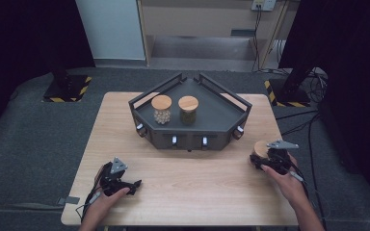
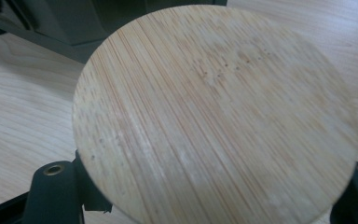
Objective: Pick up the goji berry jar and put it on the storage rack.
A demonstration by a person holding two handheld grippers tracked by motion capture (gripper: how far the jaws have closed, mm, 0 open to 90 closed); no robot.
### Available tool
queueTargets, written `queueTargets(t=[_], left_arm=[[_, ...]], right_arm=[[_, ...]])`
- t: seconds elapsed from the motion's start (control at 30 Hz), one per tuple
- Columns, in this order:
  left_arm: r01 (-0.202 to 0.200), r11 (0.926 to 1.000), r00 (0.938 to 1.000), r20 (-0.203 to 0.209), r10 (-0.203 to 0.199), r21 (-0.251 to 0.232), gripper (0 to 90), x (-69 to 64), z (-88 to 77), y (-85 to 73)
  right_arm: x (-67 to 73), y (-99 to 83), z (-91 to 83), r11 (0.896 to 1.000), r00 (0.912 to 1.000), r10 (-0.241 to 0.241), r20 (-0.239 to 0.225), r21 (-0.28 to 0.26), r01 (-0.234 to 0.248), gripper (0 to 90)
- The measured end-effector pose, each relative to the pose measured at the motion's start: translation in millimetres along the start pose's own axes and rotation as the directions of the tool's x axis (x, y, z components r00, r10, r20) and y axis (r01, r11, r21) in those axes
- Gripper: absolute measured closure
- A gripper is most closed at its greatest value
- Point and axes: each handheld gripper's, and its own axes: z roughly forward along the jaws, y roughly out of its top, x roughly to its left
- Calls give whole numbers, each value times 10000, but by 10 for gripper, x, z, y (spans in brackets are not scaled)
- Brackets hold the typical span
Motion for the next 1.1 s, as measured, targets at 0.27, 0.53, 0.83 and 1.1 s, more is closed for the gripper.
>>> queueTargets(t=[0.27,0.53,0.83,1.1], left_arm=[[2,10000,10000,0,-2,-1,0,0,0,0],[2,10000,10000,-1,-2,-3,0,0,0,0],[6,10000,10000,0,-6,-6,0,0,0,-1],[4,10000,10000,1,-4,-2,0,0,0,0]], right_arm=[[91,101,-177,9993,9992,-380,-78,-9,380,262],[153,205,-290,9972,9971,-725,-219,149,728,263],[214,310,-363,9952,9952,-943,-258,242,949,263],[265,411,-439,9936,9932,-1107,-372,190,1115,263]])
